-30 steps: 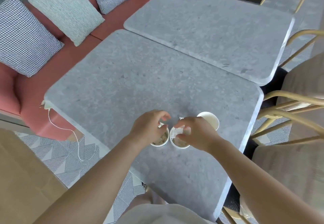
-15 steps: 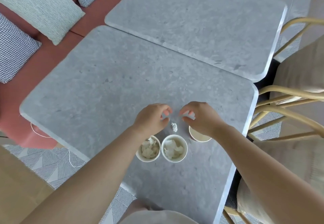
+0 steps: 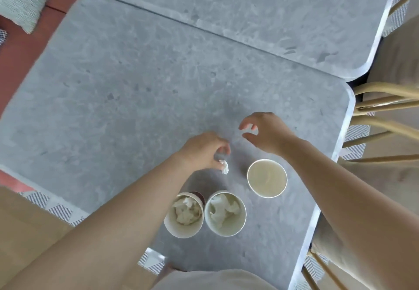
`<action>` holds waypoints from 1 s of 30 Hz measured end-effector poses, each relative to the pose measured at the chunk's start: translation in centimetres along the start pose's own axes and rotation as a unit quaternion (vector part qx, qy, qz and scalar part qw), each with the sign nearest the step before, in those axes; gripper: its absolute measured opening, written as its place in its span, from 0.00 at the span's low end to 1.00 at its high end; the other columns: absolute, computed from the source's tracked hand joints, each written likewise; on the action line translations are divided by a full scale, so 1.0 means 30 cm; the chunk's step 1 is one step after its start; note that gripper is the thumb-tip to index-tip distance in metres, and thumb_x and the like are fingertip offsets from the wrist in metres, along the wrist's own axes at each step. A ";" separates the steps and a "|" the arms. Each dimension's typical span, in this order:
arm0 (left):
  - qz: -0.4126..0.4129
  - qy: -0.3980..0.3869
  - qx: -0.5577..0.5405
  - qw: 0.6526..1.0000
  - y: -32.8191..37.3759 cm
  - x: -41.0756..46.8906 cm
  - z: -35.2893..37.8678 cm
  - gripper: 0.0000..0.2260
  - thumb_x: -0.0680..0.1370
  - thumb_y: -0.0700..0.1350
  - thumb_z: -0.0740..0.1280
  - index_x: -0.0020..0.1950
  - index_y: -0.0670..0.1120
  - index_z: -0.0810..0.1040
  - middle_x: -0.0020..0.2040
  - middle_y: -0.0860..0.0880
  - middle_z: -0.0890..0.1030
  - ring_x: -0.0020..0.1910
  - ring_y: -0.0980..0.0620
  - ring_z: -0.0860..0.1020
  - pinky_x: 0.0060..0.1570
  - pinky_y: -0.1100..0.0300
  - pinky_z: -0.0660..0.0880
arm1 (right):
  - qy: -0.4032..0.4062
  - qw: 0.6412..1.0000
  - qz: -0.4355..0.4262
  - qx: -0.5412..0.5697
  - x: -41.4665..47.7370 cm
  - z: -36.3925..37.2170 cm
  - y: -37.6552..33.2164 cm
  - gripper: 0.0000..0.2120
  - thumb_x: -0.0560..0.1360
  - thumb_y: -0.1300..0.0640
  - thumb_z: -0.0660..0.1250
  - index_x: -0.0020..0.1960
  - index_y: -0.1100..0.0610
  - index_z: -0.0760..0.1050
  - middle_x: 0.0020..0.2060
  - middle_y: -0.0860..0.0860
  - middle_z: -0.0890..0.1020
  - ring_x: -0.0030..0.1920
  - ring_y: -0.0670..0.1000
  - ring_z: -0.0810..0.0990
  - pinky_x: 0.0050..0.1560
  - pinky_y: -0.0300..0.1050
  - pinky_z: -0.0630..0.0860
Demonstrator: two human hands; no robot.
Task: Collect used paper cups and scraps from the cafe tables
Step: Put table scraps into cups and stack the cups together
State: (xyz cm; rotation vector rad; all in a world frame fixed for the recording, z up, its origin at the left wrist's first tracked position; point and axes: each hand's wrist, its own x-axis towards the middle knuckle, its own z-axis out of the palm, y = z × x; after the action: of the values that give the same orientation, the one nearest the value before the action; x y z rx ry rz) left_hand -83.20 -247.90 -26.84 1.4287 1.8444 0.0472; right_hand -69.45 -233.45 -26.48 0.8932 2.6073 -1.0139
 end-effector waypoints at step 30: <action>-0.084 0.256 -0.113 0.956 0.123 -0.497 0.022 0.03 0.71 0.49 0.71 0.40 0.52 0.77 0.37 0.57 0.79 0.36 0.60 0.77 0.39 0.60 0.74 | 0.084 0.990 -0.088 0.068 -0.454 0.050 -0.212 0.05 0.72 0.56 0.67 0.47 0.50 0.79 0.42 0.42 0.78 0.43 0.47 0.77 0.44 0.41 0.73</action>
State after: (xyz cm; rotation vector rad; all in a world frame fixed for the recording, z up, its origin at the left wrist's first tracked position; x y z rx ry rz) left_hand -78.99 -259.24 -17.36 1.1629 2.2830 0.5742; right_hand -62.49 -244.46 -18.83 0.8229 2.8277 -1.2240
